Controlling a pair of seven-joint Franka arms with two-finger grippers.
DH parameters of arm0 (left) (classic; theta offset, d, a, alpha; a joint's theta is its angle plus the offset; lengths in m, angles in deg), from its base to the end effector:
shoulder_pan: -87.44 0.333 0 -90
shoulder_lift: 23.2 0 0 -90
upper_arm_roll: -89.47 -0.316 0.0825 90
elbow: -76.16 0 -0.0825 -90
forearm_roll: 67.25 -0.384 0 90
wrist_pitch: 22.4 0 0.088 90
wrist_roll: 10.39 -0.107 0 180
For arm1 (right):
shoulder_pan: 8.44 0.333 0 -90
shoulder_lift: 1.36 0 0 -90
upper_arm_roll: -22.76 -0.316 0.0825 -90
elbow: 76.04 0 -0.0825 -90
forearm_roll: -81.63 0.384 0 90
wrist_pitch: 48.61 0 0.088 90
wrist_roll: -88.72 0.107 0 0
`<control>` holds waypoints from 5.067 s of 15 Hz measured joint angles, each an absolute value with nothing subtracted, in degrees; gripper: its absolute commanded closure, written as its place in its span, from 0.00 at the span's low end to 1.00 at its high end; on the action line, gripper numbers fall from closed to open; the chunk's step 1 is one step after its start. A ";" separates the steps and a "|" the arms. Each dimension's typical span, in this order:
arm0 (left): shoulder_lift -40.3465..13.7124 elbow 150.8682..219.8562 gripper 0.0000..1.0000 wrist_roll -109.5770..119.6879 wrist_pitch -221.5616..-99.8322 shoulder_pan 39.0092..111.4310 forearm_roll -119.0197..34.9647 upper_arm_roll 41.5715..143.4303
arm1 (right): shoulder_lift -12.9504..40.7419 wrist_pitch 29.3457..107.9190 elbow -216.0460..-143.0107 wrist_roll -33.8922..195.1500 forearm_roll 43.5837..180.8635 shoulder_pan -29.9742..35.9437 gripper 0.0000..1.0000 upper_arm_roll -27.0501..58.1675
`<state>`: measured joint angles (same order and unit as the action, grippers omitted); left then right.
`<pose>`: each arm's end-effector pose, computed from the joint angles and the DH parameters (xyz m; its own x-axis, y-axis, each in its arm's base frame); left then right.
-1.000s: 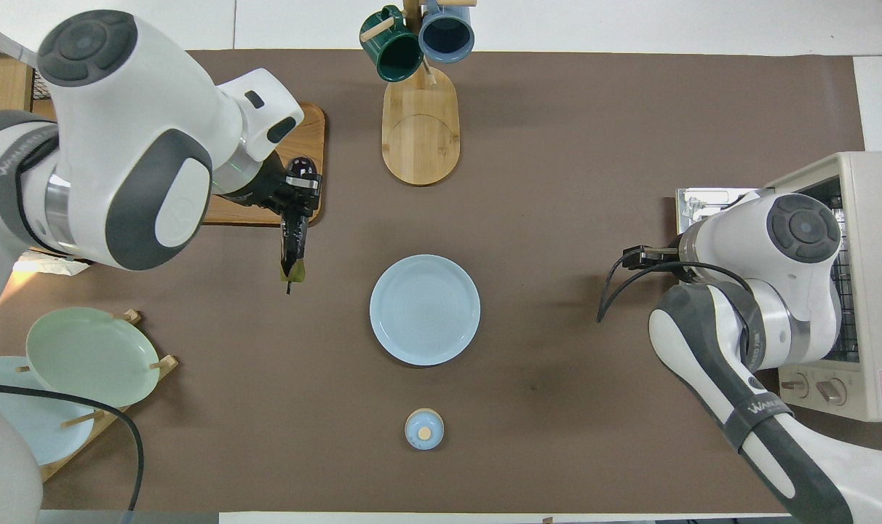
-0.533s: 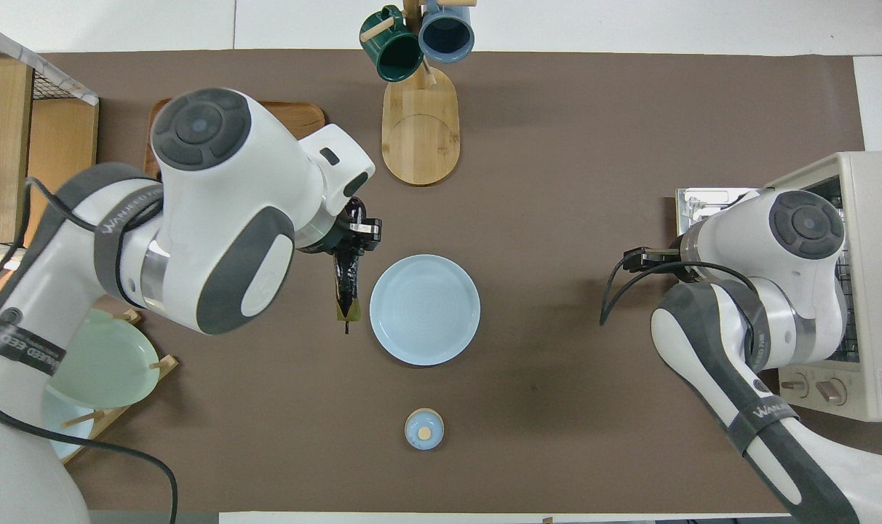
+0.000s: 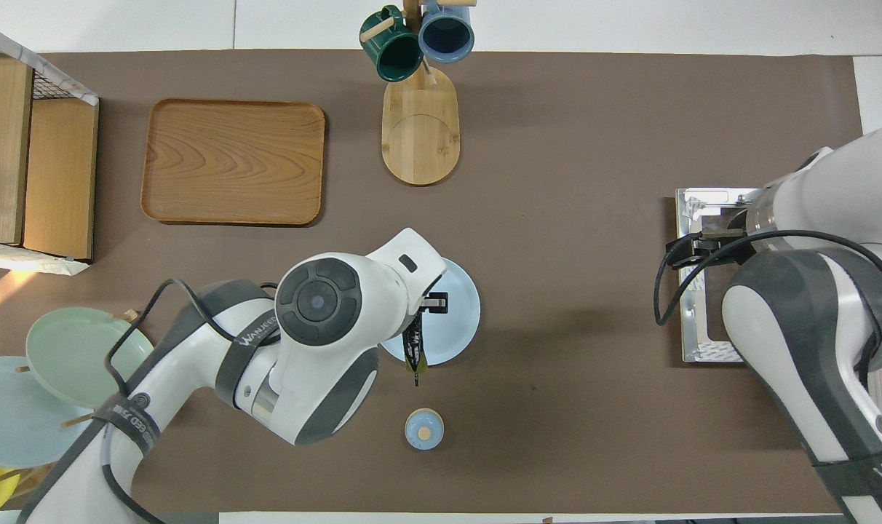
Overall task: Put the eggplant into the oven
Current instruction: 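Lower the eggplant onto the white plate and open the left gripper, then withdraw the left gripper while the right gripper reaches the plate rim, then grasp the white plate rim with the right gripper and lift it, then carry the plate with the eggplant into the open oven with the right gripper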
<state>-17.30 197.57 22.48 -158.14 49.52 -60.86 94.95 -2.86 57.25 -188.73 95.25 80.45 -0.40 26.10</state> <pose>0.4157 -0.3939 0.3791 0.9925 -0.1026 0.0665 -0.1121 -0.9807 0.1600 0.5381 0.0424 0.4744 0.9956 -0.0265 -0.0904 -0.0240 -0.9993 0.0281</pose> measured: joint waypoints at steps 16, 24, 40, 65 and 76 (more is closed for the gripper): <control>-14.00 196.58 0.00 20.77 -160.21 50.63 -60.86 93.59 | -1.96 61.99 -189.13 95.24 81.38 1.69 0.00 25.32; -20.04 183.95 0.00 3.04 -136.48 69.37 -60.86 92.82 | -0.80 66.84 -187.94 106.11 84.51 15.90 0.00 25.00; -25.83 172.82 0.00 -7.22 -114.04 81.13 -66.15 93.04 | 27.89 82.64 -170.89 132.74 76.88 39.79 0.34 25.38; -25.19 174.56 0.00 -7.22 -116.37 82.55 -66.16 93.48 | 24.77 60.82 -162.10 125.65 66.83 36.45 1.00 25.96; -25.19 174.99 0.00 -7.17 -116.37 82.55 -66.14 93.52 | 7.17 61.88 -185.96 107.05 59.76 9.24 1.00 26.43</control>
